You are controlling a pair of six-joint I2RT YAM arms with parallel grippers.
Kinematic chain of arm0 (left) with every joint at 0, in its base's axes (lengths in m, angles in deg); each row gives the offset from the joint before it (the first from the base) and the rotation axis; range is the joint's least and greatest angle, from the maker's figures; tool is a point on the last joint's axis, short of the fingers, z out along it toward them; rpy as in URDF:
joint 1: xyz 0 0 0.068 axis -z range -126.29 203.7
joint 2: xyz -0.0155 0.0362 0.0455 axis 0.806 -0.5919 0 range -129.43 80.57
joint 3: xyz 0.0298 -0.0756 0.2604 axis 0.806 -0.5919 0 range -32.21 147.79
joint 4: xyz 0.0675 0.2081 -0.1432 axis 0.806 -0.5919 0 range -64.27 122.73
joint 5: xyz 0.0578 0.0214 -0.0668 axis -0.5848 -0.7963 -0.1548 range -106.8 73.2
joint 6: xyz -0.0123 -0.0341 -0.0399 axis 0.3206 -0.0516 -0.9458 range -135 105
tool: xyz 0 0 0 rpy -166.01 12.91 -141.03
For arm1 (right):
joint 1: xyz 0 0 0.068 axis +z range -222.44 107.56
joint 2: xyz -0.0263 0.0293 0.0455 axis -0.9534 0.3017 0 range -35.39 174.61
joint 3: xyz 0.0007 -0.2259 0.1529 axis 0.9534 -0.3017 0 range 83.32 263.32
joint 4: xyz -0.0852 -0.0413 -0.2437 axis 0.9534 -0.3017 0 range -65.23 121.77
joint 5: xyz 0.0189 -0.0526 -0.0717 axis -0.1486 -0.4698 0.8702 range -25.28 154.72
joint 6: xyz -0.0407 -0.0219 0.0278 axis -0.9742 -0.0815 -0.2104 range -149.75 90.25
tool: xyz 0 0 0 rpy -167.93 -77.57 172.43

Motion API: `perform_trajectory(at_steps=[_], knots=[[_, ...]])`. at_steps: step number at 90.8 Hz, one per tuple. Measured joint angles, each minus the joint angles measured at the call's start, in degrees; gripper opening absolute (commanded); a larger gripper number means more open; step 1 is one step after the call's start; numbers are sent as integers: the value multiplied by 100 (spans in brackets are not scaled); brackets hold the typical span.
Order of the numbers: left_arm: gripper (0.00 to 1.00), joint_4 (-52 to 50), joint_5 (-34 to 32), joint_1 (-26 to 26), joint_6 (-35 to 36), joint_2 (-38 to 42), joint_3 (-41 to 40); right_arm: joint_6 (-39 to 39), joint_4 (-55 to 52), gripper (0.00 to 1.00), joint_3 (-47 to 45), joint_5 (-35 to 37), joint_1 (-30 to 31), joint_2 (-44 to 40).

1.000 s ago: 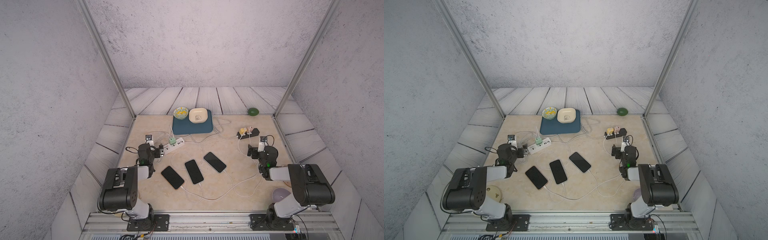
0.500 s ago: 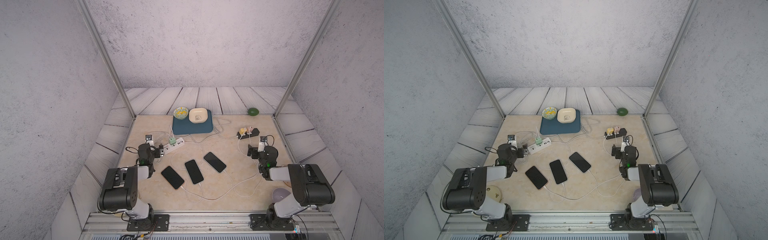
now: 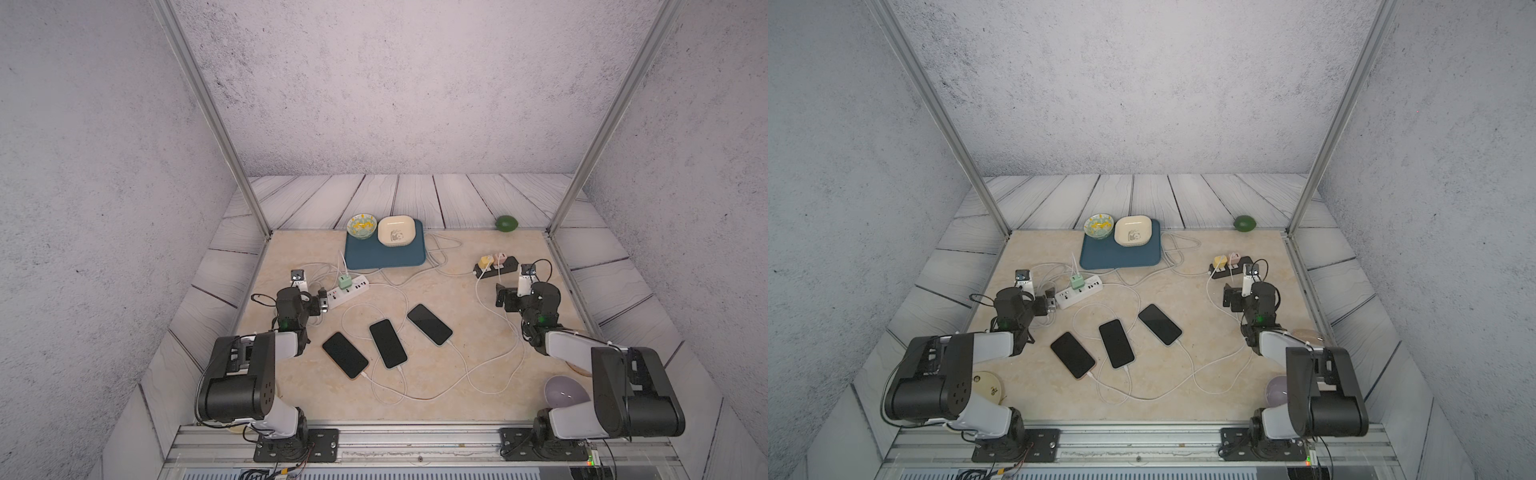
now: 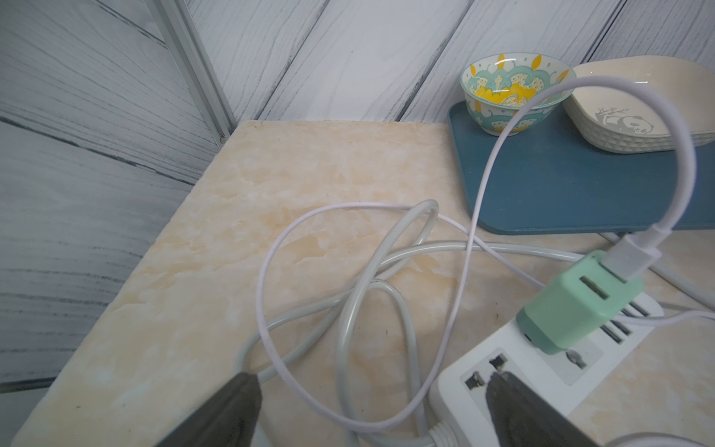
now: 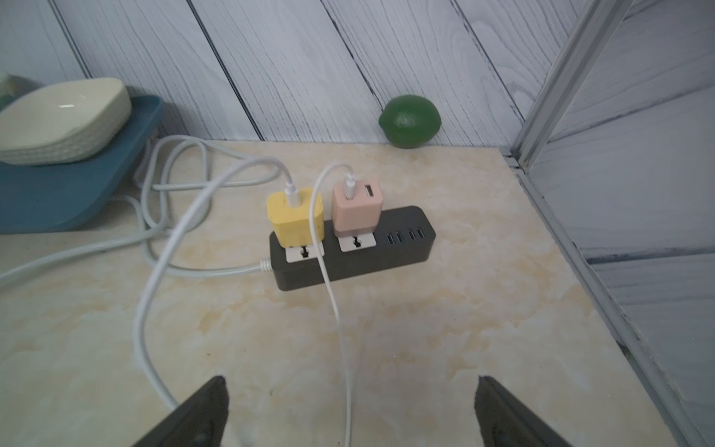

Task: Unplug the charging cable from the phone
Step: Pick up the phone at the center of the board.

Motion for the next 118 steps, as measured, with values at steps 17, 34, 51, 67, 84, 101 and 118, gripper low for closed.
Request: perform_trajectory(at_steps=[17, 34, 51, 67, 84, 101, 118], knots=[[98, -968, 20, 0, 7, 376, 476, -105, -1580, 99, 809, -719, 254, -505], [98, -1311, 249, 0, 101, 629, 675, -262, -3198, 99, 1744, -1375, 730, -402], [98, -1982, 636, -7, 328, 629, 892, -555, -4341, 99, 2396, -1528, 1558, -90], [98, -2481, 1139, -59, 514, 643, 1086, -815, -5464, 99, 3161, -1515, 2243, 584], [98, -2855, 1528, -98, 610, 654, 1187, -925, -6627, 99, 4242, -1305, 2627, 1589], [98, -3071, 1646, -111, 660, 654, 1233, -970, -7344, 99, 4752, -1008, 3073, 2435], [98, -3206, 1659, -114, 741, 654, 1235, -1003, -7670, 99, 5082, -708, 3456, 3110]])
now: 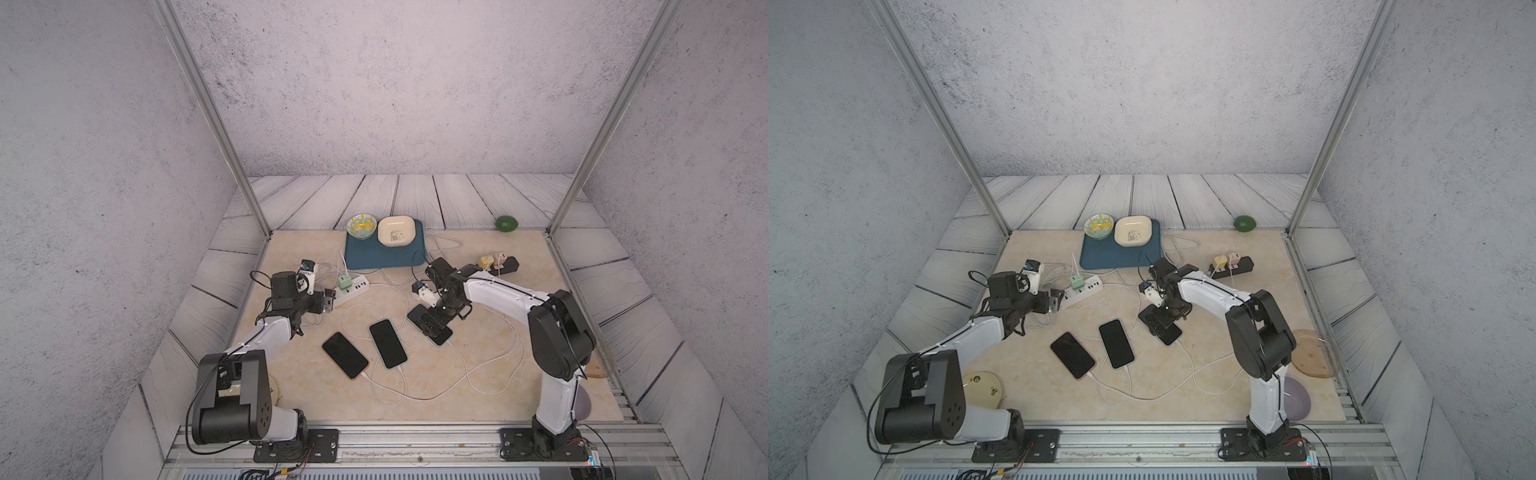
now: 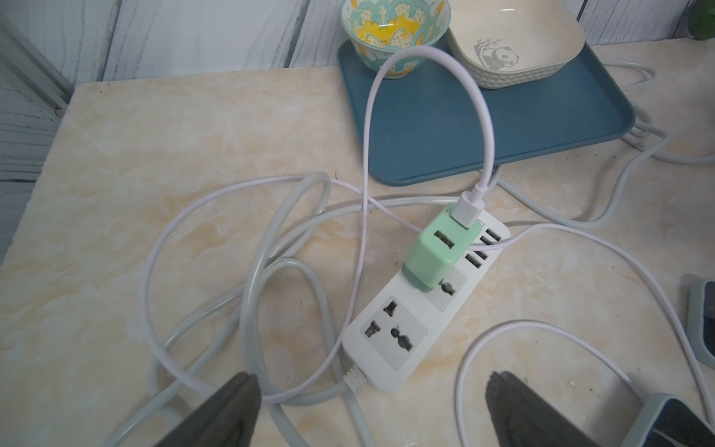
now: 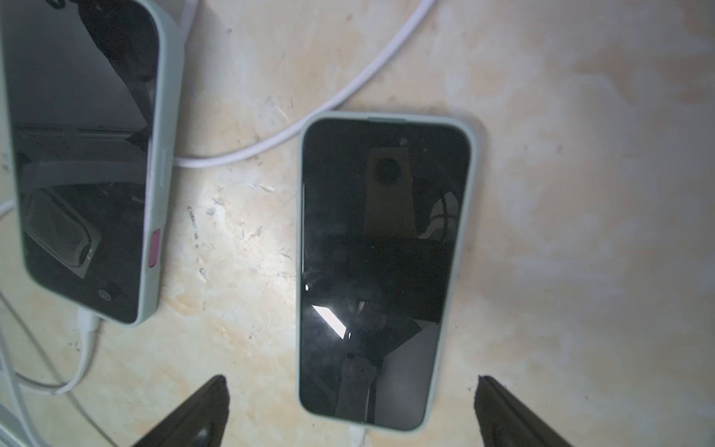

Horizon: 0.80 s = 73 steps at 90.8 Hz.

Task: Unplug the charging cable from the phone
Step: Pick up the phone at the center of the board.

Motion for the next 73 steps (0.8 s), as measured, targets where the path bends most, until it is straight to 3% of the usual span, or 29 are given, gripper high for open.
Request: perform_trajectory(at_steps=[62, 73], knots=[[98, -96, 24, -26, 39, 9, 0, -57, -83, 99, 214, 413, 101, 643], [98, -96, 44, -52, 37, 9, 0, -61, -81, 95, 216, 459, 101, 656]])
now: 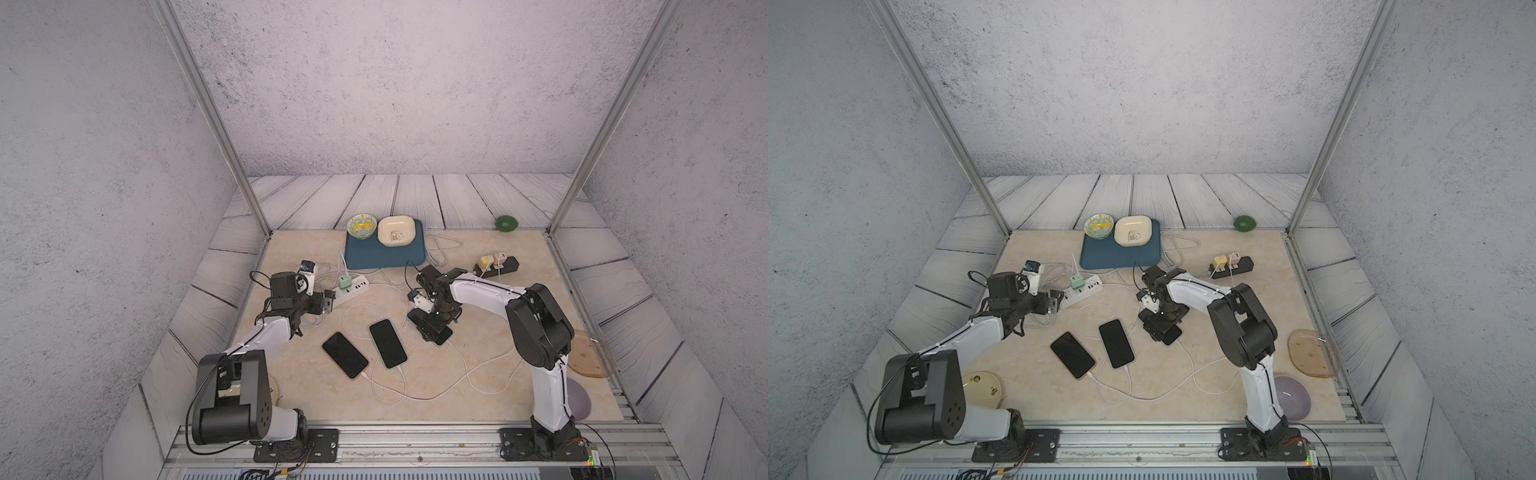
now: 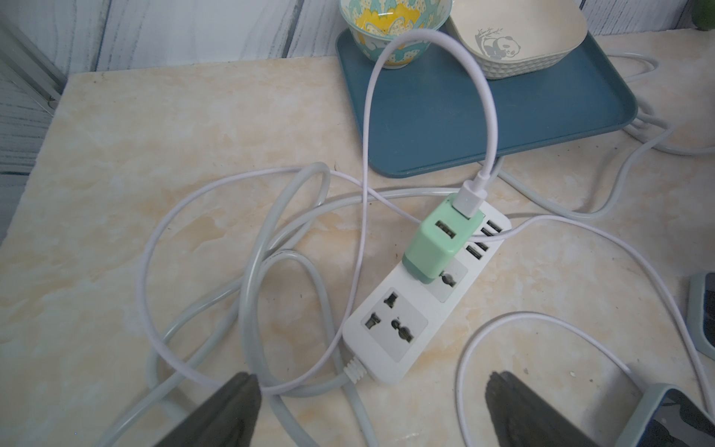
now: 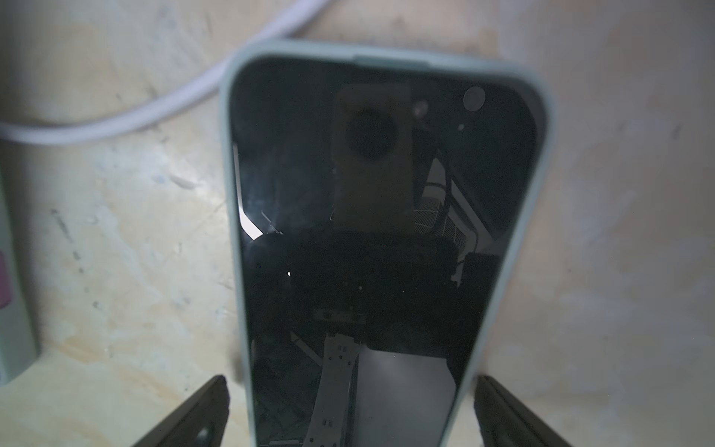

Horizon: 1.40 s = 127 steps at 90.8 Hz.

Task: Unplug the charging cable from the phone
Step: Pick up the phone at the center of the board.

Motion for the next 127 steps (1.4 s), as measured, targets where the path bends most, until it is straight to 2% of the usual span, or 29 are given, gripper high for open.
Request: perform_trajectory(at_steps=[25, 39, 54, 66, 78, 93, 105, 127], knots=[[98, -103, 92, -33, -63, 0, 109, 13, -7, 73, 9, 114, 2, 15], [98, -339, 302, -33, -142, 0, 402, 39, -4, 64, 9, 129, 2, 4], [98, -723, 857, -33, -146, 0, 894, 199, 59, 61, -28, 118, -2, -81], [98, -1016, 1414, -24, -181, 0, 1268, 428, 210, 61, -177, -98, -81, -476], [98, -1189, 1897, 52, -341, -15, 1554, 778, 527, 61, -389, -647, -356, -1088], [98, -1248, 2444, 295, -616, -236, 1801, 1397, 1200, 60, -782, -1731, -831, -1711], [98, -1298, 2874, 570, -846, -420, 1882, 2085, 2162, 58, -1478, -2610, -1034, -2061], [98, -1346, 3860, 1220, -1147, -474, 1921, 3346, 4350, 57, -2953, -3932, -997, -2765]])
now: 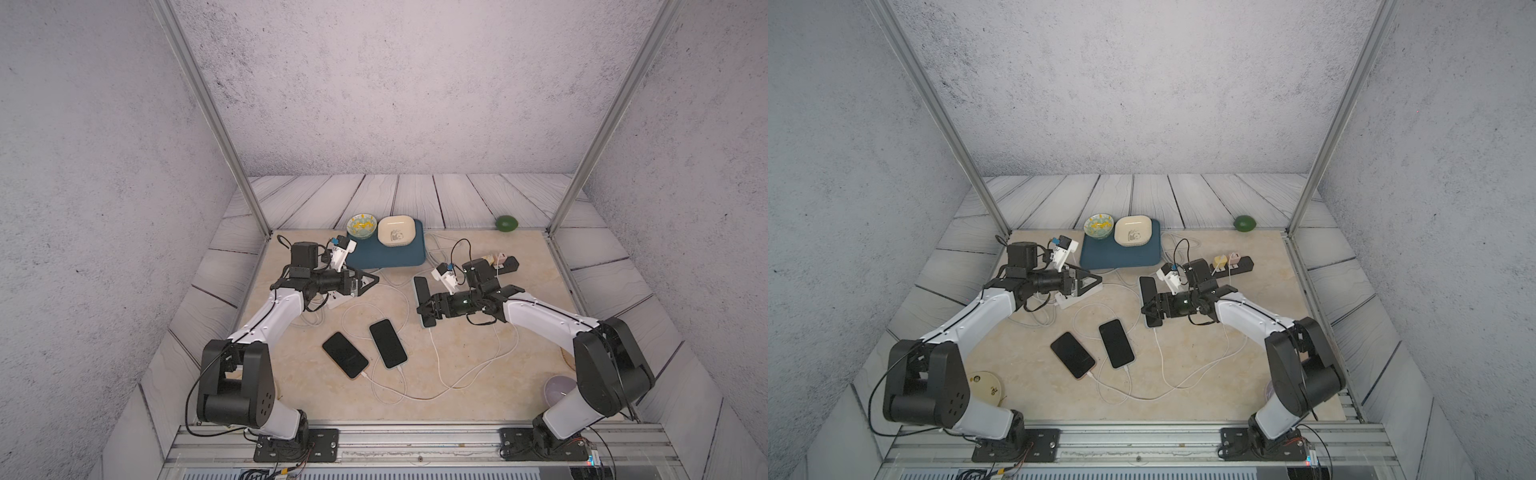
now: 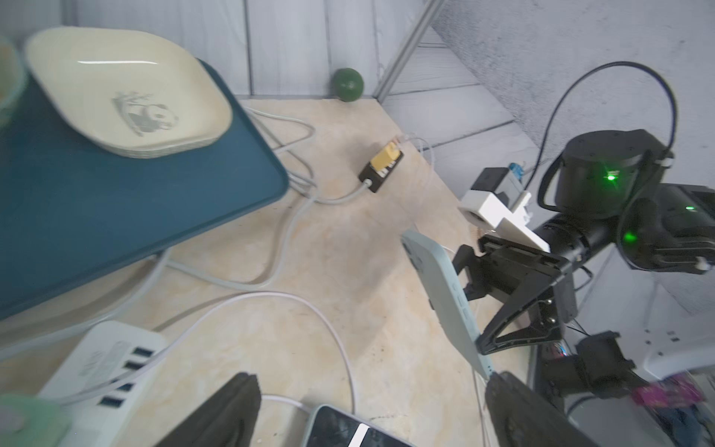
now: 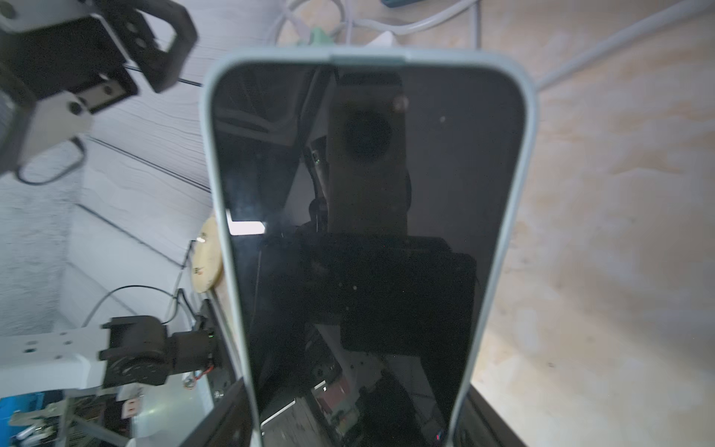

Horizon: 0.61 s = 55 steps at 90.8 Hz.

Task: Unplug the charging cable from the phone
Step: Pick up the phone at the center of the board.

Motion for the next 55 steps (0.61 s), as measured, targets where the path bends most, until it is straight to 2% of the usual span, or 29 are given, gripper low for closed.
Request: perform_trajectory(at_steps=[22, 40, 55], knots=[[98, -63, 848, 507, 37, 0, 2, 807, 1886, 56, -769, -807, 59, -254], [98, -632, 1355, 892, 564, 0, 144, 1349, 3519, 55, -1283, -1246, 308, -251], [98, -1032, 1475, 1163, 935, 0, 260, 2205, 5493, 53, -1567, -1580, 435, 63]])
